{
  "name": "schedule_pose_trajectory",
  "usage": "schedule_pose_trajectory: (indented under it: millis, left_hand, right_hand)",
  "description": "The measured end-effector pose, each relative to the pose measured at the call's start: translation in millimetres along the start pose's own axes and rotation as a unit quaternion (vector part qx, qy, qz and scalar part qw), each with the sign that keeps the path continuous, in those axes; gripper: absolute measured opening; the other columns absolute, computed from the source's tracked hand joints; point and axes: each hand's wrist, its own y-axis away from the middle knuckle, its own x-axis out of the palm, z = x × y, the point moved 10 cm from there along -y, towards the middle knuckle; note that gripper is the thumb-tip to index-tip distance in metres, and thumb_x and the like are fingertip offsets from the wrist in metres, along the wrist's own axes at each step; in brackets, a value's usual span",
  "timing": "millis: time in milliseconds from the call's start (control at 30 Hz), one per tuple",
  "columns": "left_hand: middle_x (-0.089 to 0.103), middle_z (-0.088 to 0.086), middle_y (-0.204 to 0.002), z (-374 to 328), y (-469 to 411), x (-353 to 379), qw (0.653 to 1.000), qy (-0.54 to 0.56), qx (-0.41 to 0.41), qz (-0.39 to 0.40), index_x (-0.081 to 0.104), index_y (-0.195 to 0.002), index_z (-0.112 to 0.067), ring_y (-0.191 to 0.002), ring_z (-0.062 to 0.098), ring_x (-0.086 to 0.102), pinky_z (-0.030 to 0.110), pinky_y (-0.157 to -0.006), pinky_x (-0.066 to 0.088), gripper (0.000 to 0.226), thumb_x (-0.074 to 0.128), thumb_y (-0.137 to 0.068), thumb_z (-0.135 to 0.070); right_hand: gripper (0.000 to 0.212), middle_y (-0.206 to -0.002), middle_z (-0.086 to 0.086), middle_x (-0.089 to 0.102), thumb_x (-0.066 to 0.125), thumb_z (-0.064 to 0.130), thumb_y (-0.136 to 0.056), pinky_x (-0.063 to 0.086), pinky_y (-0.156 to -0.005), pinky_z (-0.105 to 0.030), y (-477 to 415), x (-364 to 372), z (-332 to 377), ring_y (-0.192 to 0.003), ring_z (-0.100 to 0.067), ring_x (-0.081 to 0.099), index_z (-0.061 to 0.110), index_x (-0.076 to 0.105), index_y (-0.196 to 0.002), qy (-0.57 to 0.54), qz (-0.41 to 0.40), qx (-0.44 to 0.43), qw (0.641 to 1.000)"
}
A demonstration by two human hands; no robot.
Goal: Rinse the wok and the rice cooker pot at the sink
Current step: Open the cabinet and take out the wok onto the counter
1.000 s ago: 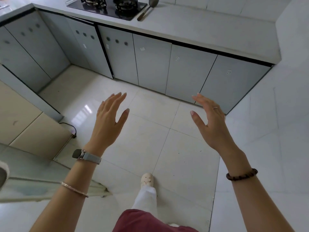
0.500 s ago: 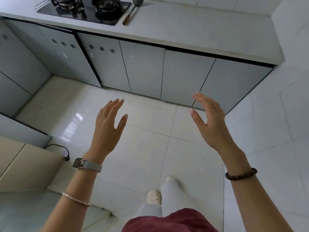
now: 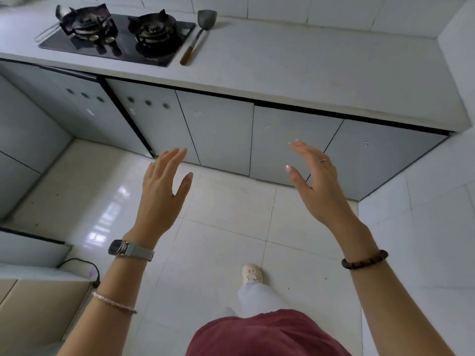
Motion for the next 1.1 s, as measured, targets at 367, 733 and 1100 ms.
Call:
schedule_pose_trajectory:
  millis: [367, 733, 1100]
  left_hand:
    - [0.041, 0.004, -0.15, 40, -116, 30, 1.0, 0.013, -0.025, 0.011, 0.039, -0.147, -0.019, -0.143, 0.023, 0.03, 0.056, -0.114, 0.028, 0.051, 0.042, -0.099, -0.036]
    - [0.039, 0.004, -0.152, 86, -276, 65, 0.996, 0.01, 0.058, 0.065, 0.037, -0.148, -0.018, -0.144, 0.022, 0.027, 0.051, -0.118, 0.022, 0.05, 0.044, -0.102, -0.035]
    - [0.039, 0.003, -0.152, 102, -380, 136, 0.978, 0.003, 0.143, 0.152, 0.037, -0.148, -0.019, -0.144, 0.02, 0.027, 0.047, -0.118, 0.023, 0.05, 0.046, -0.101, -0.035]
  right_hand:
    - [0.046, -0.15, 0.011, 0.035, 0.042, 0.042, -0.099, 0.017, -0.115, -0.031, -118, 41, -31, -0.14, -0.008, 0.027, 0.031, 0.036, -0.143, -0.001, 0.053, 0.032, 0.998]
    - [0.043, -0.14, 0.018, 0.04, 0.043, 0.039, -0.1, 0.025, -0.115, -0.037, -237, 83, -50, -0.133, -0.003, 0.033, 0.03, 0.038, -0.142, -0.062, 0.0, 0.111, 0.992]
    - [0.026, -0.116, 0.007, 0.065, 0.05, 0.025, -0.099, 0.044, -0.099, -0.019, -296, 116, -125, -0.108, -0.001, 0.061, 0.016, 0.059, -0.122, -0.343, -0.179, 0.347, 0.854]
